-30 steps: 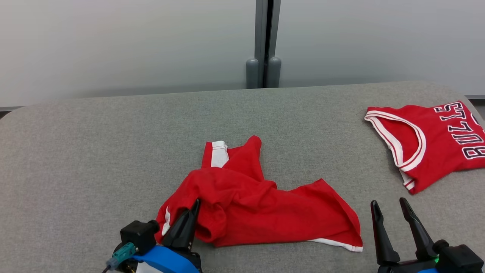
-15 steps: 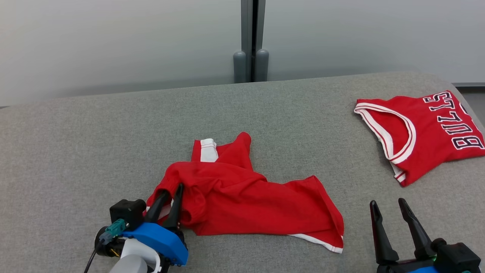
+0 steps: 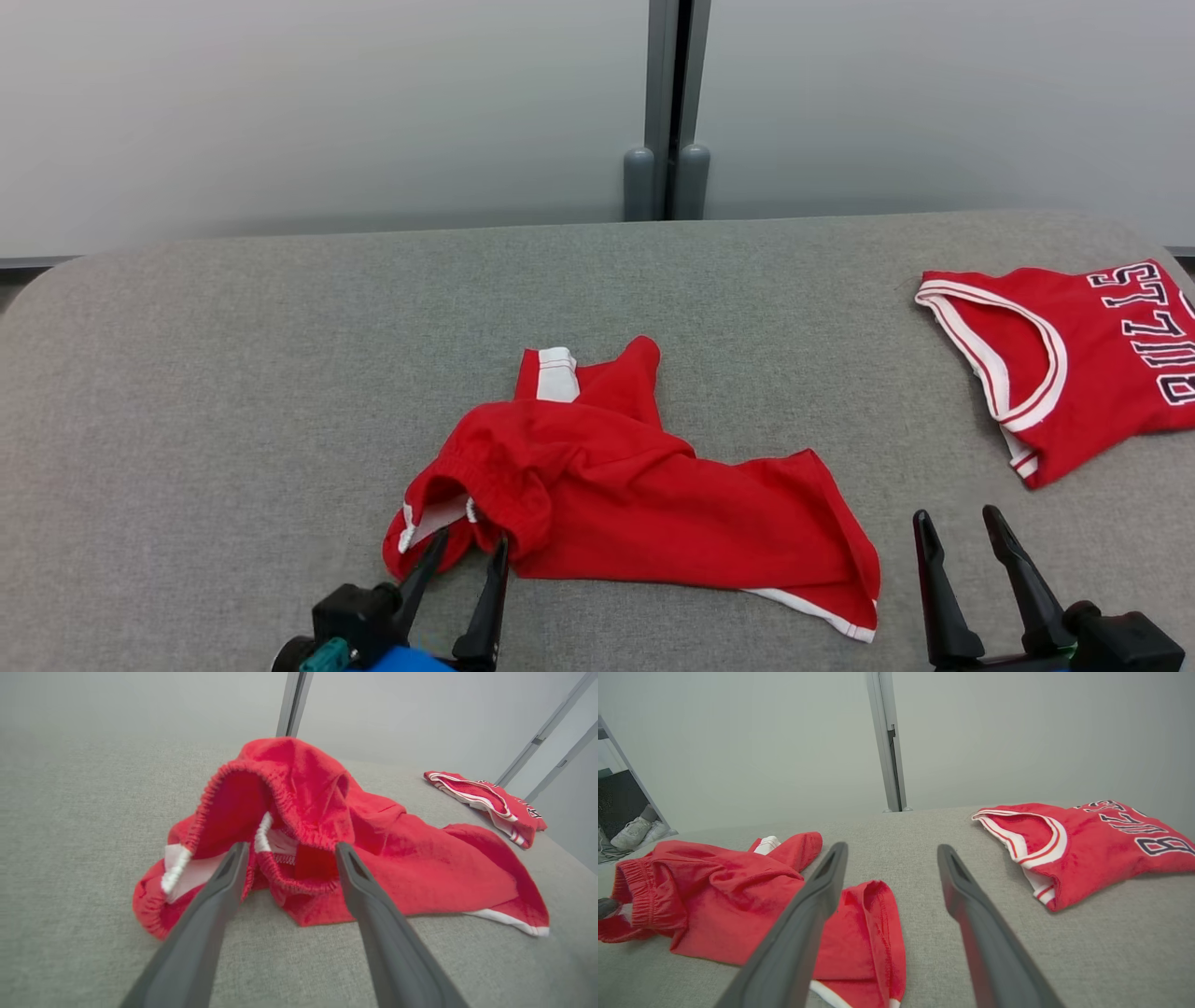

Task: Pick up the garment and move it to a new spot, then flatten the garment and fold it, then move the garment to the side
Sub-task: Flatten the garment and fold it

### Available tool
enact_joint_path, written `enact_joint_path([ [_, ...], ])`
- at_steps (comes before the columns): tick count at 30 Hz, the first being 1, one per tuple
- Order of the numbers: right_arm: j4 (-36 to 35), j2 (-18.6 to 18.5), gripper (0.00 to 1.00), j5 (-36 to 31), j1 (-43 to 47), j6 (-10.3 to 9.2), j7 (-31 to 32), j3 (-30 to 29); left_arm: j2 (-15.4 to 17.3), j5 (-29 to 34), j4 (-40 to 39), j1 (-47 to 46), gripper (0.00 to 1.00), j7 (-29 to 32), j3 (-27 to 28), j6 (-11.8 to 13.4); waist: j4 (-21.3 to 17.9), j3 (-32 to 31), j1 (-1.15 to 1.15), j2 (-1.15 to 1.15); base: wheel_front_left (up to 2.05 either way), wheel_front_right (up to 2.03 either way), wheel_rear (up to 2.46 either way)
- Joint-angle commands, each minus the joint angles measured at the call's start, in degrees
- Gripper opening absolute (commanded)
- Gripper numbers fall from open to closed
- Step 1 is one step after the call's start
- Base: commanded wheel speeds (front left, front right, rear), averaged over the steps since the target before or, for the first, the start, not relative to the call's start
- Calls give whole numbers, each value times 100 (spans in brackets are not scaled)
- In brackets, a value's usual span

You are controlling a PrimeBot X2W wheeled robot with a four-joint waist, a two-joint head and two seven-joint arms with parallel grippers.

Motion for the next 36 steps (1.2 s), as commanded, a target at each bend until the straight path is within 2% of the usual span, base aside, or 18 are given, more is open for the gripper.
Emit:
enact_joint_path([
  [1, -27, -8, 100, 40, 79, 3, -17, 4, 56, 199, -204, 155, 100, -23, -4, -38, 48, 6, 0, -1, 0, 0, 0],
  [7, -24, -8, 100, 43, 59, 3, -17, 20, 95, 627, -636, 449, 100, -23, -71, -38, 112, 18, 0, -1, 0, 0, 0],
  [13, 42, -8, 100, 15, -4, 3, -17, 109, 76, 876, -601, 310, 100, -23, -235, -46, 36, 4, 0, -1, 0, 0, 0],
  [27, 45, -9, 100, 37, -88, 3, -17, 109, 149, 913, 635, -497, 100, -22, -338, -36, -461, 204, 0, -1, 0, 0, 0],
  [28, 42, -9, 100, 46, -92, 3, -17, 109, 135, 899, 712, -557, 87, -22, -349, -36, -476, 212, 0, -1, 0, 0, 0],
  [29, 41, -8, 100, 51, -95, 4, -17, 113, 125, 883, 773, -620, 47, -22, -348, -36, -491, 220, 0, -1, 0, 0, 0],
  [30, 43, -9, 100, 56, -93, 3, -17, 109, 104, 865, 845, -679, 0, -22, -360, -37, -501, 221, 0, -1, 0, 0, 0],
  [36, 79, -10, 100, 74, 34, 3, -17, 27, -9, 622, 674, -781, 0, -23, -600, -38, -404, 87, 0, -1, 0, 0, 0],
])
